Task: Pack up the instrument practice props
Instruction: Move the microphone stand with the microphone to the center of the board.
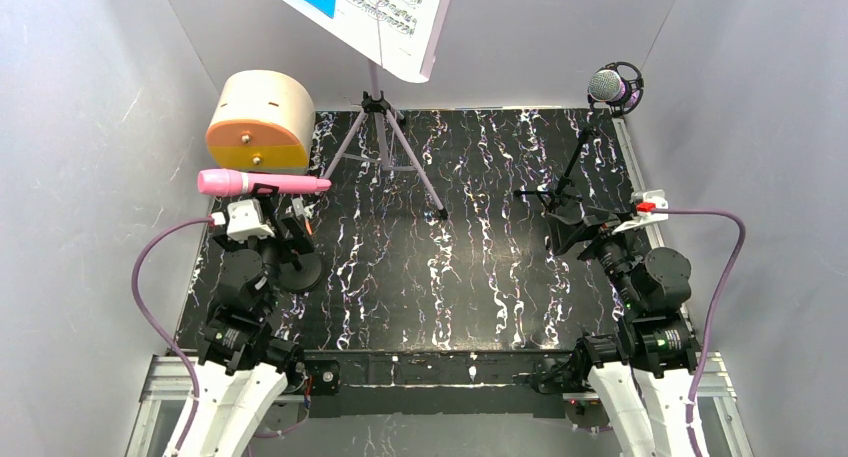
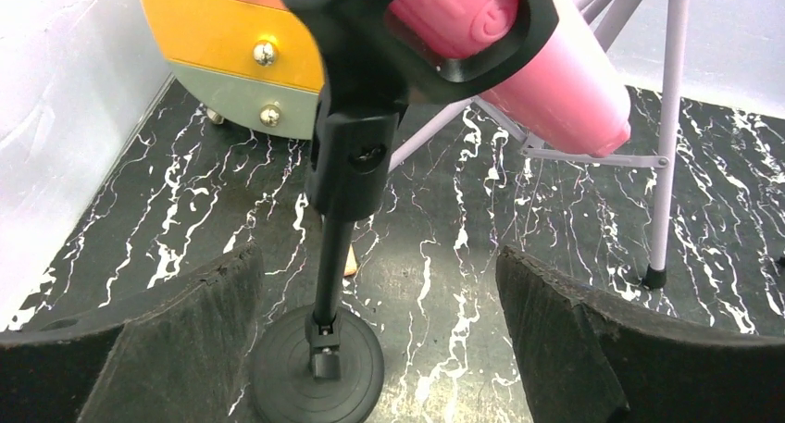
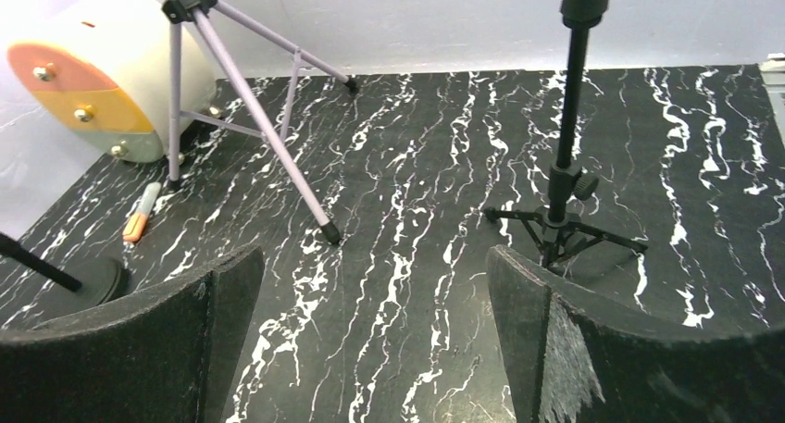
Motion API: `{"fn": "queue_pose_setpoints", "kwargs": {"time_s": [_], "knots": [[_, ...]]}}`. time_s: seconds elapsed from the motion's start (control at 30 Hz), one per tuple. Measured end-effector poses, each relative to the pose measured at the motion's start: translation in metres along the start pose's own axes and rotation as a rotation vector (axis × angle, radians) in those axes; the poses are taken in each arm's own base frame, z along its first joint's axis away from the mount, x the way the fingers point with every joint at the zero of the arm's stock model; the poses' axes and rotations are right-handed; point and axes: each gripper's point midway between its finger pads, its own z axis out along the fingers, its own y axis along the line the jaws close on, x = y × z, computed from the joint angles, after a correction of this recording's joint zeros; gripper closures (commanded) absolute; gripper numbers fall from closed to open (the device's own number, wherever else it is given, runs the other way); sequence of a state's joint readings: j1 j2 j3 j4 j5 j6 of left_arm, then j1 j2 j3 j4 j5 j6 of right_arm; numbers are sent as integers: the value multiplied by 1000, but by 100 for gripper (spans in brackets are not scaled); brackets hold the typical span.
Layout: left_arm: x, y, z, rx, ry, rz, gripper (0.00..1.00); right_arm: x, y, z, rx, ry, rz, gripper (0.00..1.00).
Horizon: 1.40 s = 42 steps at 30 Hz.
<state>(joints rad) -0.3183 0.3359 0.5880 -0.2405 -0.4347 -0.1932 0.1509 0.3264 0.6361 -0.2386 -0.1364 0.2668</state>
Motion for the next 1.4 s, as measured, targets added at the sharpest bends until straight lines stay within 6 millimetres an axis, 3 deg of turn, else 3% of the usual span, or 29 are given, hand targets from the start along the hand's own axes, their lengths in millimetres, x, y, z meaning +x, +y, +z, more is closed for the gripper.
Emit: {"fn": "queue_pose_setpoints", "kwargs": {"time_s": [0.23, 0.4, 0.57, 0.9, 1.23, 1.4], "knots": [[16, -8, 27, -13, 28, 20, 19, -6, 12, -8, -61, -29, -13, 1], [22, -5, 40, -63, 13, -13, 32, -7, 17, -11, -88, -33, -22, 1], [26, 0, 47, -103, -20, -49, 63, -6, 22, -12, -116, -26, -26, 1], [23, -11, 54, -50, -19, -9, 99, -7, 33, -16, -175, -37, -38, 1], [24, -44, 60, 69, 70, -89, 100, 1, 49, -5, -295, 9, -32, 1], [27, -61, 72, 70, 123, -163, 100, 31, 52, 19, -371, 110, 12, 1]]}}
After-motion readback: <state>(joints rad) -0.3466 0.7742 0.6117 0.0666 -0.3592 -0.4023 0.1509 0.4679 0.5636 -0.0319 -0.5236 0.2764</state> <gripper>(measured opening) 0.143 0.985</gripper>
